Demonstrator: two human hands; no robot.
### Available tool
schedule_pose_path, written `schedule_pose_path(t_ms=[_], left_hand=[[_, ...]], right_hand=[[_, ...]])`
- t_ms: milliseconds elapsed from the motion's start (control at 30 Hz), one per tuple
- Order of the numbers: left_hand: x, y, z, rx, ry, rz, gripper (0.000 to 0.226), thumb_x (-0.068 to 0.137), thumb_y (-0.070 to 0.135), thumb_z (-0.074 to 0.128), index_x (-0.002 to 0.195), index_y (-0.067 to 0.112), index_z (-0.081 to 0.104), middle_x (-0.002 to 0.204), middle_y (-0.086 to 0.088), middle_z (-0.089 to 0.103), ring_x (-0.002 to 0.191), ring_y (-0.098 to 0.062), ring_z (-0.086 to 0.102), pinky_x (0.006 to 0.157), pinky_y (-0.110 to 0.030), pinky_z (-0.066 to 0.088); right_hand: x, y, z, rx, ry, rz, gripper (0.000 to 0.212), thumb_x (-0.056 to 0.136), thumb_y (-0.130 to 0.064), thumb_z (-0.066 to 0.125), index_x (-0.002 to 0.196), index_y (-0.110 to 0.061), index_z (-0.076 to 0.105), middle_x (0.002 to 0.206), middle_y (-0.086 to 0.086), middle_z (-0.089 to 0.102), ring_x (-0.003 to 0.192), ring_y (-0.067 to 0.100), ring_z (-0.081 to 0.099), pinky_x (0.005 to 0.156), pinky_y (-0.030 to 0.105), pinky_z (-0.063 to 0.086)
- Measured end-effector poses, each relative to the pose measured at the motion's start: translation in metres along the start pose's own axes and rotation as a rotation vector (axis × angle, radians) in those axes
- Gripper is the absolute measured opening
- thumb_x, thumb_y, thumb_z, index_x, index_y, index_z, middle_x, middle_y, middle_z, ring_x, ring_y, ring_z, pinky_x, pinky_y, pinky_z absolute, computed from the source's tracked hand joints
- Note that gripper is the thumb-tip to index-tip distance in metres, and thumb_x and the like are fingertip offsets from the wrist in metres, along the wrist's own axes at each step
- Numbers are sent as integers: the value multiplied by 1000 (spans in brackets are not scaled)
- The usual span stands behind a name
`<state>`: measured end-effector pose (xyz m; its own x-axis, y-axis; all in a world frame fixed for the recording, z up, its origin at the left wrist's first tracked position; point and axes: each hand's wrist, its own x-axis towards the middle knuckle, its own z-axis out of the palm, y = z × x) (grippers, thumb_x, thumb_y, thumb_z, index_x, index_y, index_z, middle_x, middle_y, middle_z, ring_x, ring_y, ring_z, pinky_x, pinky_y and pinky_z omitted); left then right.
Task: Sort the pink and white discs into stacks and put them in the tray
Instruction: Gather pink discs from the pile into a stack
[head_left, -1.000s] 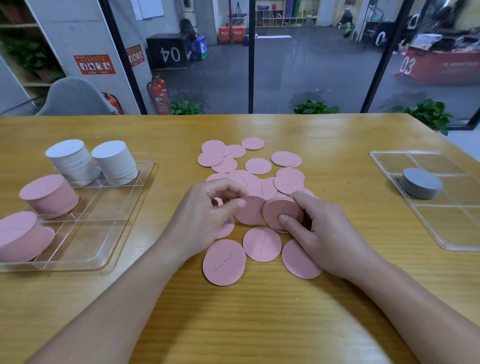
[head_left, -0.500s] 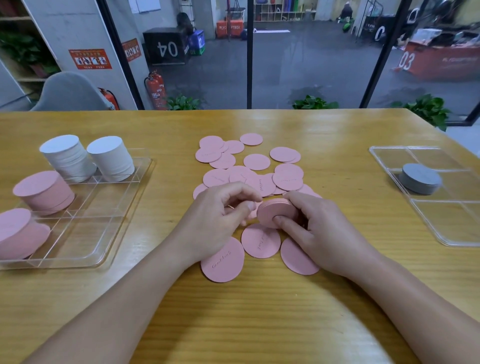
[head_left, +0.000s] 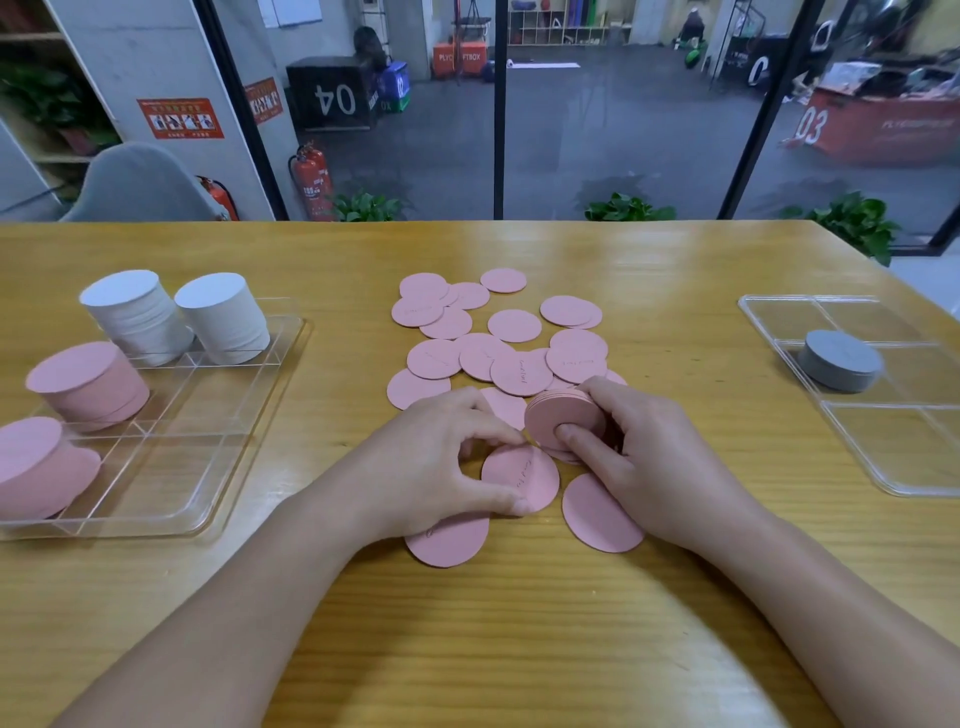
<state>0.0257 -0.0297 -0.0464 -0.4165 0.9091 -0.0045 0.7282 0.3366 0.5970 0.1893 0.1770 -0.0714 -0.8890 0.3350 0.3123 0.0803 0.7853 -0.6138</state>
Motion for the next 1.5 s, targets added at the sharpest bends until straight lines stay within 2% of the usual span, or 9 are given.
schedule_pose_path(t_ms=[200, 367, 533, 667, 933, 1167, 1300, 1400, 1500], left_hand=[[0, 0, 2, -90, 28, 3, 51, 76, 45, 99, 113, 45, 64, 117, 22, 60, 110, -3, 60, 89, -22, 49], [3, -4, 1, -118, 158, -54, 48, 85, 33, 91, 118, 43, 58, 101, 21, 65, 85, -8, 60, 78, -27, 52], [8, -16, 1, -157, 303, -64, 16, 97, 23, 80, 103, 36, 72, 84, 21, 64, 72, -13, 59, 74, -38, 60], [8, -17, -3, -183, 411, -73, 15, 103, 19, 73, 95, 29, 66, 85, 9, 68, 71, -17, 62, 65, -25, 52], [8, -12, 2, -330, 239, 89, 13, 110, 10, 61, 103, 19, 66, 82, 13, 61, 61, -10, 47, 61, -21, 39], [4, -1, 9, -349, 137, 162, 25, 112, 8, 55, 117, 24, 73, 107, 7, 73, 98, -20, 70, 89, -42, 59], [4, -3, 13, -298, 159, 193, 17, 102, 12, 72, 112, 26, 74, 107, 9, 66, 94, -19, 64, 78, -29, 55], [9, -9, 17, -282, 206, 166, 13, 103, 13, 72, 106, 26, 74, 101, 10, 65, 86, -21, 61, 76, -38, 54], [12, -15, 17, -306, 216, 148, 16, 104, 14, 71, 107, 29, 76, 103, 8, 71, 90, -24, 66, 83, -47, 56]], right_hand=[[-1, -1, 0, 2, 8, 1, 36, 101, -24, 71, 78, -25, 43, 70, -8, 48, 68, 15, 45, 59, 29, 32], [-1, -1, 0, 0, 11, 14, 35, 102, -27, 69, 79, -25, 43, 71, -8, 49, 68, 15, 45, 59, 30, 32], [-1, -1, 0, -1, 12, 14, 34, 101, -26, 69, 79, -26, 43, 71, -8, 49, 69, 14, 46, 59, 28, 33], [-1, -1, 0, 12, 9, 20, 32, 102, -27, 68, 80, -24, 45, 72, -7, 50, 69, 15, 46, 59, 29, 33], [-1, -3, -1, 44, 4, 14, 20, 101, -28, 70, 89, -27, 54, 74, -11, 56, 72, 13, 52, 61, 25, 39], [-2, -12, 4, 21, -41, -34, 5, 103, -27, 69, 102, -29, 64, 87, -14, 63, 84, 11, 59, 71, 28, 47], [-2, -13, 6, -5, -59, -48, 8, 105, -25, 66, 100, -28, 61, 89, -17, 61, 85, 9, 58, 71, 28, 46], [-3, -12, 8, -48, -61, -82, 18, 105, -27, 66, 93, -30, 52, 86, -17, 55, 81, 7, 53, 67, 26, 41], [-4, -16, 6, 27, -1, -65, 8, 105, -28, 67, 110, -32, 63, 93, -20, 62, 84, 9, 59, 70, 22, 44]])
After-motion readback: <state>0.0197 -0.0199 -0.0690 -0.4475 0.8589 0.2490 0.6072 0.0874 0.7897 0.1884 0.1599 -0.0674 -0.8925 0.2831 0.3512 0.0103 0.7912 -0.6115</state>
